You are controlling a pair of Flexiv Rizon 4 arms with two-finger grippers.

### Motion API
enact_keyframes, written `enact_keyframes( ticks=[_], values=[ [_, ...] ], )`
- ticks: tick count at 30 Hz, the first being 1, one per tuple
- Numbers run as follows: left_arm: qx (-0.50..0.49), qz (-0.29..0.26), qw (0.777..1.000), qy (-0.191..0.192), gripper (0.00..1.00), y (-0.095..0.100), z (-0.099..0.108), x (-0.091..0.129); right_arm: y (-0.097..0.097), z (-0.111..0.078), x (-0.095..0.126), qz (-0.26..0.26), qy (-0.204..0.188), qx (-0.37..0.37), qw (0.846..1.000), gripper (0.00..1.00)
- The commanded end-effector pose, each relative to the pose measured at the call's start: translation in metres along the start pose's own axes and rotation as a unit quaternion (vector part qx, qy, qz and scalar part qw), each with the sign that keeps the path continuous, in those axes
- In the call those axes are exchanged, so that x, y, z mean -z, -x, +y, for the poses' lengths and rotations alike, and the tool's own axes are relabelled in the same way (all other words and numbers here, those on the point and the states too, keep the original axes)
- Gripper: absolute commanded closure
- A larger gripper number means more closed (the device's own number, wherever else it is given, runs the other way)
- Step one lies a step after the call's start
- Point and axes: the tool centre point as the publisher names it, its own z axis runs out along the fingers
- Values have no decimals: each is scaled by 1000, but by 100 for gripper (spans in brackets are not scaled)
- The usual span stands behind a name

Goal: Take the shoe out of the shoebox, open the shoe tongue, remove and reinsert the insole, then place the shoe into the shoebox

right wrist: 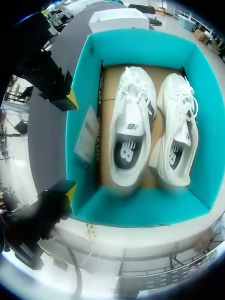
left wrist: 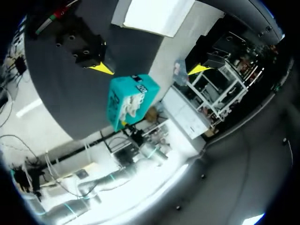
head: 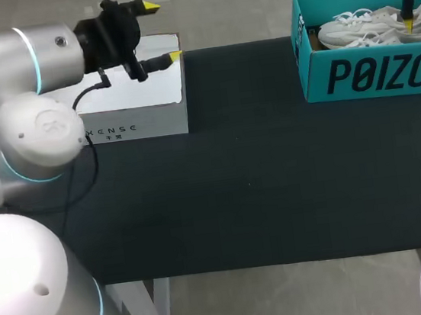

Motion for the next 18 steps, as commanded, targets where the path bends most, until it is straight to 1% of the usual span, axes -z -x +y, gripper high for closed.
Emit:
enact_keyframes(
  ticks=[1, 2, 4, 5, 7, 8, 9, 10, 11, 14, 15, 16, 17, 18],
  values=[
    [246, -40, 946, 207, 0, 19, -1, -21, 1, 9, -7, 6, -18, -1, 1000, 0],
    [267, -59, 935, 227, 0, 22, 0, -23, 1, 9, -8, 6, -20, -2, 1000, 0],
    [313, -68, 916, 242, 0, 28, 2, -24, 2, 8, -10, 11, -24, -4, 1000, 0],
    [340, -86, 900, 258, 0, 30, 3, -25, 2, 8, -11, 12, -27, -5, 1000, 0],
    [383, -105, 877, 269, 0, 34, 4, -25, 3, 8, -14, 16, -31, -6, 999, 0],
    [425, -116, 854, 276, 0, 37, 6, -25, 4, 8, -15, 18, -32, -8, 999, 0],
    [441, -121, 845, 275, 0, 38, 7, -25, 4, 8, -15, 19, -33, -8, 999, 0],
    [464, -136, 830, 277, 0, 39, 8, -25, 4, 7, -16, 19, -33, -8, 999, 0],
    [480, -144, 820, 277, 0, 39, 9, -25, 4, 7, -16, 20, -33, -9, 999, 0],
    [485, -172, 813, 273, 0, 37, 9, -24, 4, 5, -16, 20, -33, -9, 999, 0],
    [490, -170, 810, 273, 0, 37, 10, -24, 4, 5, -16, 20, -32, -9, 999, 0],
    [501, -174, 800, 281, 0, 37, 10, -23, 4, 4, -16, 20, -32, -10, 999, 0],
    [529, -155, 784, 285, 0, 36, 10, -23, 4, 4, -16, 20, -31, -10, 999, 0],
    [545, -149, 774, 285, 0, 35, 9, -23, 4, 4, -16, 21, -31, -10, 999, 0]
  ],
)
